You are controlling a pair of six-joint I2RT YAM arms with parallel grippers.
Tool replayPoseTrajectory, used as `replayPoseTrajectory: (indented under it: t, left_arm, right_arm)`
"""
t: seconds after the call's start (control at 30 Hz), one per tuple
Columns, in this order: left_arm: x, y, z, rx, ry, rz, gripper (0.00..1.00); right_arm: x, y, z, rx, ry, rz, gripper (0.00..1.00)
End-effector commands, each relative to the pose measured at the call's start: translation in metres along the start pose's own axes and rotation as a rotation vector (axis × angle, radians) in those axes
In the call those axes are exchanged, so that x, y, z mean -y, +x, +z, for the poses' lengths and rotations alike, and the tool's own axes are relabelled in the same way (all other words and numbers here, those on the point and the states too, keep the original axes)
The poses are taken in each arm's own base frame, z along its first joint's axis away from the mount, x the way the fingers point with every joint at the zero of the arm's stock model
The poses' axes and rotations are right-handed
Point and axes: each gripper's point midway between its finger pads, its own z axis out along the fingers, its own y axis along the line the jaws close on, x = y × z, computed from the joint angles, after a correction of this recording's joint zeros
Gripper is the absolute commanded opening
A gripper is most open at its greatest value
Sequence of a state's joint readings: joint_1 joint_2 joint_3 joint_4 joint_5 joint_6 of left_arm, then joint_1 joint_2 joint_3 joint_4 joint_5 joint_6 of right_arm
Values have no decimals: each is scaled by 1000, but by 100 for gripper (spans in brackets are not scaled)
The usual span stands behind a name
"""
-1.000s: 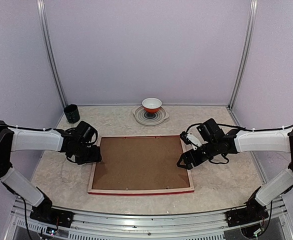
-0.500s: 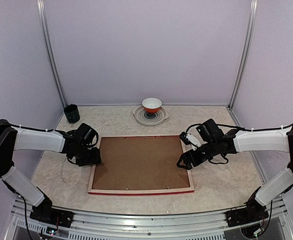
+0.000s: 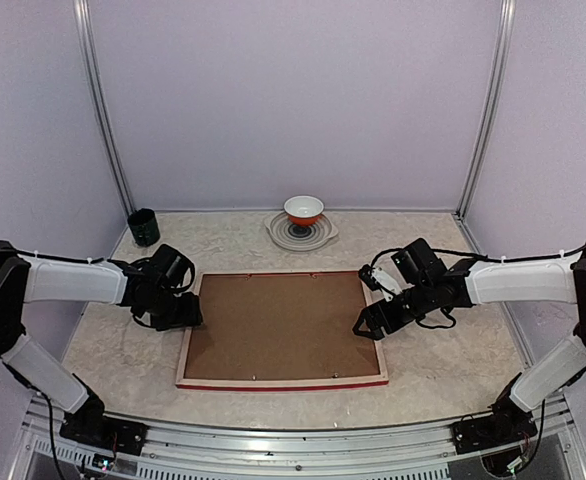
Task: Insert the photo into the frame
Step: Press the fastener onto the backboard.
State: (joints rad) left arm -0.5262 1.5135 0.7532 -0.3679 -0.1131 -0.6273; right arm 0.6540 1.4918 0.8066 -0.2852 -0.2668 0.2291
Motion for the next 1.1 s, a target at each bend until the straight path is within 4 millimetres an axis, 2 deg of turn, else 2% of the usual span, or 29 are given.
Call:
replayPoseTrajectory:
  t: [0.0,0.47,1.07]
  left_arm:
    - [-6,-1,-4,9,-1,-13,63]
    - [-8,6,3,-11,-6,-11,61]
    - [-10,7,14,-17,-25,-6,48]
  right_arm:
    - [3,-7,2,20,7,0,82]
    - [5,-4,2,18,12,7,82]
    - [3,-6,3,17,3,4,82]
